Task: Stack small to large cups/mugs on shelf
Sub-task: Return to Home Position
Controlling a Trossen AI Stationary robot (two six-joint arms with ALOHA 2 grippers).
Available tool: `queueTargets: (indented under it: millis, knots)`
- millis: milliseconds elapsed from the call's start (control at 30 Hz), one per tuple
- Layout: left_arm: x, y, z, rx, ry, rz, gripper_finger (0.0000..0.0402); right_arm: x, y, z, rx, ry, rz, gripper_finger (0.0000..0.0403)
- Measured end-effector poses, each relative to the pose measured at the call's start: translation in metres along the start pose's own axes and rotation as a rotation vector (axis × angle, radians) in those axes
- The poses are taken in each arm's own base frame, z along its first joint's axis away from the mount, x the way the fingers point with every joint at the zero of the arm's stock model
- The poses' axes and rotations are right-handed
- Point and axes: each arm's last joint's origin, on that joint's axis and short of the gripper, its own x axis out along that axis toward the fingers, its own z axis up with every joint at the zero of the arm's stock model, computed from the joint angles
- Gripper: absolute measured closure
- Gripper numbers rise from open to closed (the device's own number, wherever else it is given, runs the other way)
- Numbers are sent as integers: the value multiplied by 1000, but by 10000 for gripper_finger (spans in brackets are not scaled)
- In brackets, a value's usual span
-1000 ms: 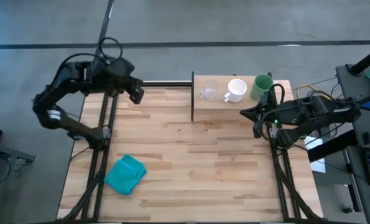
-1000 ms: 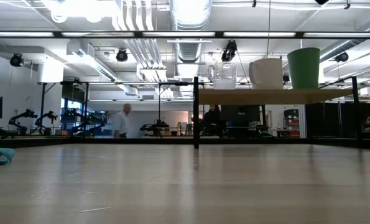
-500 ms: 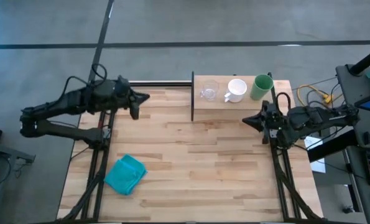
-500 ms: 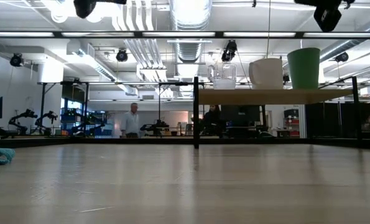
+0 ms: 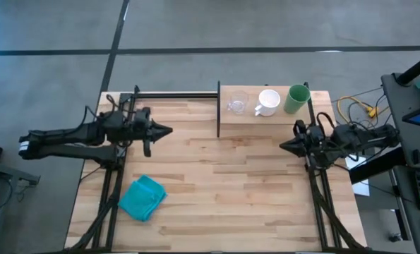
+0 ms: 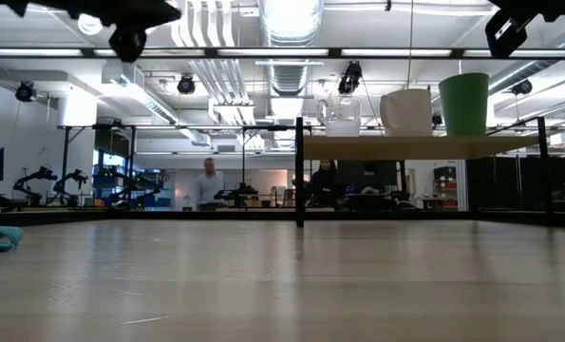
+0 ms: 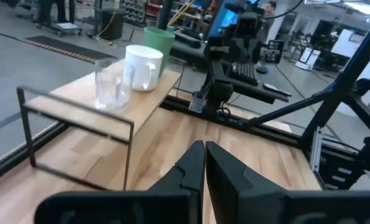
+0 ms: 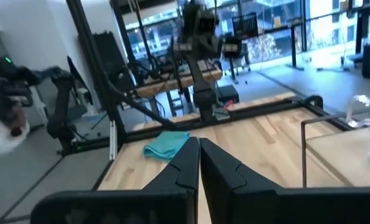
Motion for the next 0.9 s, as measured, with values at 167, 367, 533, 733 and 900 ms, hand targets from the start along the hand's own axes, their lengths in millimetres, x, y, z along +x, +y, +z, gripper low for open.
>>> queueTargets:
  millis: [167, 367, 533, 733, 900]
  knots:
    - [-17, 7, -23, -28, -40, -9, 402, -12, -3, -5, 2, -53, 12, 394]
    - [-40, 11, -38, -56, -118, -31, 402, -24, -9, -18, 4, -117, 25, 394]
    - [-52, 15, -49, -67, -176, -46, 402, -20, -10, -28, 6, -118, 37, 394]
    - [-54, 22, -74, -90, -166, -44, 402, -17, -10, -33, 17, -161, 58, 394]
    - [-52, 26, -93, -112, -191, -54, 402, -14, -11, -40, 38, -137, 55, 394]
